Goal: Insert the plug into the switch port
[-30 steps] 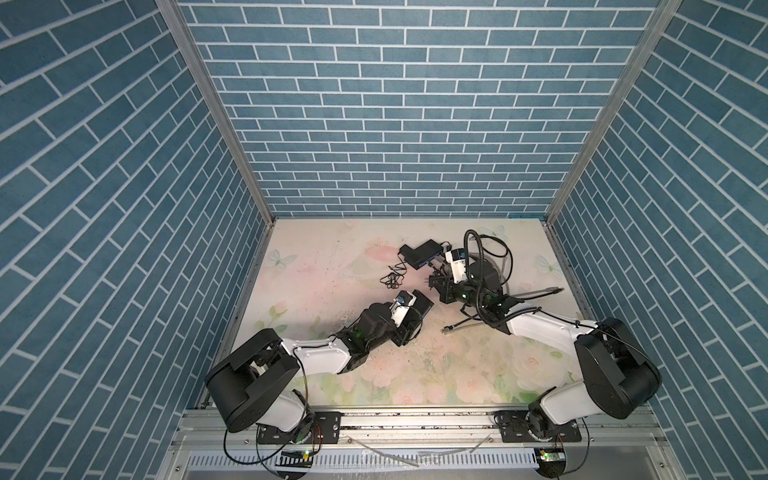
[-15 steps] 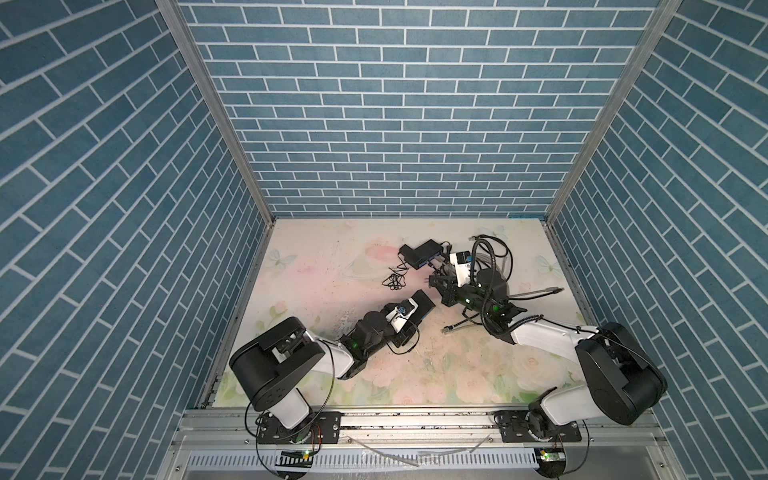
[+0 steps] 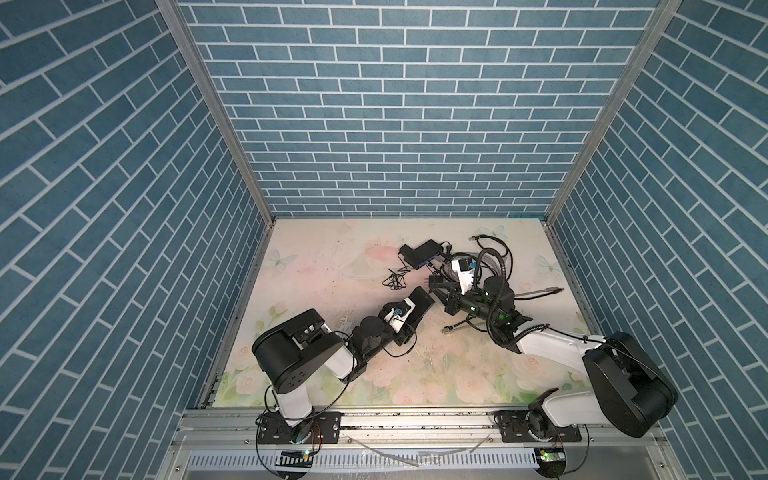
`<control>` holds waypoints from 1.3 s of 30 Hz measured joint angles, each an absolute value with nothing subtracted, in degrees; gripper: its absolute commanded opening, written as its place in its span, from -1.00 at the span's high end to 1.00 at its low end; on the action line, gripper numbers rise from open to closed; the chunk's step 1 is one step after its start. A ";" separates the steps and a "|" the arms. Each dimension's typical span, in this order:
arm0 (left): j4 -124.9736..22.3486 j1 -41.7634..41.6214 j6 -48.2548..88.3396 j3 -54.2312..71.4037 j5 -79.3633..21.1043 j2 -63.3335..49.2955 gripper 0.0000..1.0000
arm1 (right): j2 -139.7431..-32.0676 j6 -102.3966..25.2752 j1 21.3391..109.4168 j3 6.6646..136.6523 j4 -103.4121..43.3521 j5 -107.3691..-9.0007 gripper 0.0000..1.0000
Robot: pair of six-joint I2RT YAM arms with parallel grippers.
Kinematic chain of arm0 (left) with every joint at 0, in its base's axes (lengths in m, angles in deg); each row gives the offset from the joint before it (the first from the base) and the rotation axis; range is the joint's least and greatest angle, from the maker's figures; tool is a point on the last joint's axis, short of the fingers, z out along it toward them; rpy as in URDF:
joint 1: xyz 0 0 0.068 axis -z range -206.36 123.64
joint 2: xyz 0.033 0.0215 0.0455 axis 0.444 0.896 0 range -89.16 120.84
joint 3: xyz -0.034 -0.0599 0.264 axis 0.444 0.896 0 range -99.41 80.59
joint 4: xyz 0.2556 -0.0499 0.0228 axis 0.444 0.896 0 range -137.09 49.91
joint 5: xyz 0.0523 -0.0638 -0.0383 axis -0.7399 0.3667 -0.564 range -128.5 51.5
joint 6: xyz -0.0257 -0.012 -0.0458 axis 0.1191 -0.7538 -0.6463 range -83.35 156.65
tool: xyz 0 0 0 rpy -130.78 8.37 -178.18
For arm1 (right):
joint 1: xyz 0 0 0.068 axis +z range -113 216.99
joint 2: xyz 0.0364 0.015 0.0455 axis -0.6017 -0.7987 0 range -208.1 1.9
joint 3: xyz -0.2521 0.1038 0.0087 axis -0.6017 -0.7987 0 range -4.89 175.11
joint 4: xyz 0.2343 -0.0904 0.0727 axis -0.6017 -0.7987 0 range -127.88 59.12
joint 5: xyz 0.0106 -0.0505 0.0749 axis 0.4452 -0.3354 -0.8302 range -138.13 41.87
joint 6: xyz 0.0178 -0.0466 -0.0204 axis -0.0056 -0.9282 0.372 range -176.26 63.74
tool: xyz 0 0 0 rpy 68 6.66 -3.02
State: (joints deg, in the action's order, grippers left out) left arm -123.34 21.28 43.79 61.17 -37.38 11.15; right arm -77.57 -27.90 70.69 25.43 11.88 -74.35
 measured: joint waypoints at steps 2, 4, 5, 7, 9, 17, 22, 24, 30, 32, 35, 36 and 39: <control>-123.32 21.28 43.83 61.17 -37.38 11.15 0.02 | -77.57 -27.64 70.69 25.26 12.19 -74.83 1.00; -123.41 21.28 43.87 61.17 -37.31 11.15 0.02 | -77.59 -27.49 70.69 25.26 12.47 -75.36 1.00; -123.52 21.28 43.89 61.17 -37.24 11.15 0.02 | -77.59 -27.38 70.69 25.26 12.74 -75.57 1.00; -123.76 21.28 43.92 61.17 -37.03 11.15 0.03 | -77.61 -26.87 70.69 25.24 13.37 -76.03 1.00; -124.02 21.28 43.96 61.14 -36.72 11.15 0.02 | -77.72 -26.44 70.69 25.24 14.24 -76.38 1.00; -124.08 20.99 43.96 60.38 -35.80 11.15 0.03 | -78.66 -25.10 70.45 25.24 16.63 -76.95 1.00; -123.91 20.62 43.96 59.62 -35.15 11.15 0.03 | -78.83 -24.99 70.23 25.24 17.94 -76.93 1.00; -123.67 20.42 43.94 59.22 -34.80 11.15 0.03 | -78.83 -24.99 70.08 25.24 18.33 -76.89 1.00; -123.14 20.03 43.96 58.19 -33.97 11.15 0.03 | -78.51 -25.02 69.90 24.45 20.28 -76.21 1.00; -122.71 20.03 43.96 57.89 -33.24 11.13 0.03 | -77.65 -25.02 69.86 23.18 21.13 -75.79 1.00; -121.94 19.94 43.92 57.30 -32.19 11.02 0.03 | -76.01 -25.17 69.77 21.43 21.41 -75.29 1.00; -121.81 19.86 43.94 57.12 -31.71 11.00 0.04 | -75.47 -25.26 69.75 21.08 21.33 -75.16 1.00; -121.29 19.64 43.96 56.69 -30.53 10.60 0.04 | -73.89 -26.04 69.73 20.43 20.69 -74.87 1.00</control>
